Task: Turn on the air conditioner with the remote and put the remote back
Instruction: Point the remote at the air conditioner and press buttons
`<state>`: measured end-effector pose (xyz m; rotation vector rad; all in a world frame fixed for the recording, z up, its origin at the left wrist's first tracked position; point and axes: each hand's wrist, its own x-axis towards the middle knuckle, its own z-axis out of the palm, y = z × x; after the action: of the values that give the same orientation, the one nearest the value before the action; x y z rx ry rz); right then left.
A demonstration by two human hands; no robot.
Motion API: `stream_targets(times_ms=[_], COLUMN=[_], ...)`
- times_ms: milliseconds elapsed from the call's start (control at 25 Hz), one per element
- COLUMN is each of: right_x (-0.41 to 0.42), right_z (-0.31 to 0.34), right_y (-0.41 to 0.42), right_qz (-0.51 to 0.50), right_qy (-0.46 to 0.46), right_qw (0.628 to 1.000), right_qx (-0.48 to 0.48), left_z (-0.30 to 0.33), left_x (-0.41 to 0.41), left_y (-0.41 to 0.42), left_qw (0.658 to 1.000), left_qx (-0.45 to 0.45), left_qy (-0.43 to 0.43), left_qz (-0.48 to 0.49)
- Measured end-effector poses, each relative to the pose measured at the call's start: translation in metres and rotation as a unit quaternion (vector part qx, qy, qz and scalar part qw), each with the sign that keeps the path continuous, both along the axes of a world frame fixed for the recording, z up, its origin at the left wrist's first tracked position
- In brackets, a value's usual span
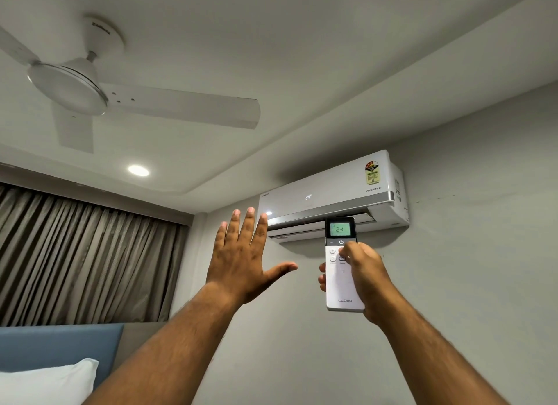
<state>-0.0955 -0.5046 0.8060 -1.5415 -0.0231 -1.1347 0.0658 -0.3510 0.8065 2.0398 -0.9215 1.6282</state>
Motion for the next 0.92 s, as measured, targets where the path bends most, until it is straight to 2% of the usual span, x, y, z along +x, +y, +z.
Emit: stream_targets(times_ms=[560,920], right_x=[0.002,0.002], right_z=[-0.002,-0.006], right_y=[0.008,0.011], right_qz=[0.007,0.004], right_qy=[-0.010,-0.019], right_qw=[1.000,1.000], right_qx=[-0.003,-0.013], left_z=[-0.002,-0.007], left_x=[-0.002,0.001], left_y=[0.006,0.008], left_qw=[0.999,0.999], left_qx=[-0.028,-0.015], left_qy=[0.028,0.036], left_qz=[0.010,0.003])
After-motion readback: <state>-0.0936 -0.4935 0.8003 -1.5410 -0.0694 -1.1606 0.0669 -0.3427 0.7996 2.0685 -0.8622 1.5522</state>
